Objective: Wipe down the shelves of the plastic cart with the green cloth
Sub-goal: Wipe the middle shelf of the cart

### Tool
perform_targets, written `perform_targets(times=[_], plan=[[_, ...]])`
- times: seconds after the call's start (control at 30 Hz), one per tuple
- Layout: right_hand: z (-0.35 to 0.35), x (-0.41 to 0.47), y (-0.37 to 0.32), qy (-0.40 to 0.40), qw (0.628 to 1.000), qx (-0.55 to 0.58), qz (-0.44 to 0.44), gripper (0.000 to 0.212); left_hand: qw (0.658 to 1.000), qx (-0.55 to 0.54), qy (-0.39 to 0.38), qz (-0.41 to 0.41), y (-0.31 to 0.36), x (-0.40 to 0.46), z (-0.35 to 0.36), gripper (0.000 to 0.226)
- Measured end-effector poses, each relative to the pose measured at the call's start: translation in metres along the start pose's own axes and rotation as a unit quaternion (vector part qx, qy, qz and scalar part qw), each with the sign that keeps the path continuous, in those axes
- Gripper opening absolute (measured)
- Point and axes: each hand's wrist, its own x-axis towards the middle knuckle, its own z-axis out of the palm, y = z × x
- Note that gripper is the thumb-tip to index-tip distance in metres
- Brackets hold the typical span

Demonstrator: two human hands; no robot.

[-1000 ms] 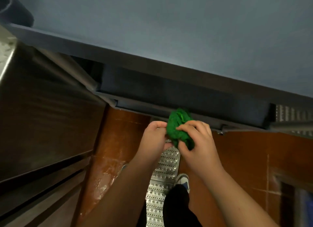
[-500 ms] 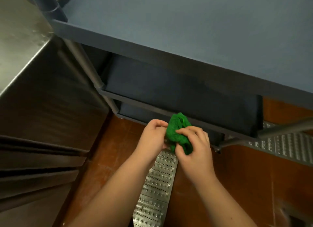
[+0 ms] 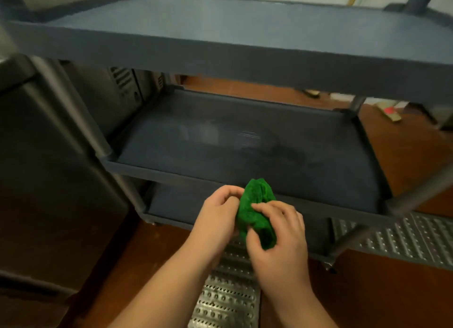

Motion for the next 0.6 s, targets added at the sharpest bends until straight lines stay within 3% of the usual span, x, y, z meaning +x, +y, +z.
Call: perform_targets(times=[0.17,0.37,0.47,0.6], plan=[[0.044,-0.022,0.055,0.067,0.997,0.02,-0.038,0.041,0.996,0.013,-0.044,0.074,-0.054,0.031,-0.001,0.031],[0.05,-0.021,0.098,0.147,0.985,0.035,-0.082,0.041,0.982,-0.074,-0.12,0.124,-0.086,0.052,0.012,0.034],[0.04,-0.017,0.106,0.186,0.979,0.054,-0.067,0.038,0.979,-0.139,-0.125,0.081,-0.097,0.06,0.021,0.023],[0.038,-0.01,0.107,0.207,0.975,0.06,-0.055,0.036,0.989,-0.126,-0.069,0.013,-0.109,0.079,0.014,0.01]])
